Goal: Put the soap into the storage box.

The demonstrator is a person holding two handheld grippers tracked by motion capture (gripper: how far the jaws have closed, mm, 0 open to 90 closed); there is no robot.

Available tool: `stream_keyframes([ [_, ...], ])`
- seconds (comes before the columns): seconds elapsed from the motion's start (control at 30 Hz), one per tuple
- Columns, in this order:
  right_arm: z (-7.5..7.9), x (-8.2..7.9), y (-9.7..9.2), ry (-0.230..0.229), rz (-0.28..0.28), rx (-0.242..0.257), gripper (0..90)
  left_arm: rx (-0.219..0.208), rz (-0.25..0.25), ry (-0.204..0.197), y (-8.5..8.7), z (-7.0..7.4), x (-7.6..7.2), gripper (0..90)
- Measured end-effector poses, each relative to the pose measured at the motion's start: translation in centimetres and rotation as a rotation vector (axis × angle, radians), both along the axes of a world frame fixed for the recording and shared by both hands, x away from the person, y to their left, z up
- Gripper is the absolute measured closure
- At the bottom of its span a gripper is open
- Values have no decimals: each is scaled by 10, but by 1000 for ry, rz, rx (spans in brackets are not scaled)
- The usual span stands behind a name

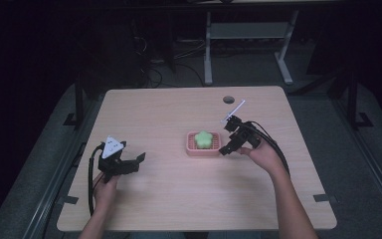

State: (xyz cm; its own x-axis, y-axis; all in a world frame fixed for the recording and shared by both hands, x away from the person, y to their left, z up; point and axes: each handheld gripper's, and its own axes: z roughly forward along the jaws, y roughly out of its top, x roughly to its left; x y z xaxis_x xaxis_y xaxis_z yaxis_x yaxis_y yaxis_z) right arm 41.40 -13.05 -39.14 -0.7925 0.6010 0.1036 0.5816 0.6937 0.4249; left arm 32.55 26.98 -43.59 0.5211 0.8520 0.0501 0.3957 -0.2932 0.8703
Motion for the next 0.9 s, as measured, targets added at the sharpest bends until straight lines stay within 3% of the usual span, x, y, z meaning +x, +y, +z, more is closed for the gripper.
stream_keyframes([
  [0.9,-8,-21,-29,-1,-36,34,245,-1,-4,2,-2,0,0,143],
])
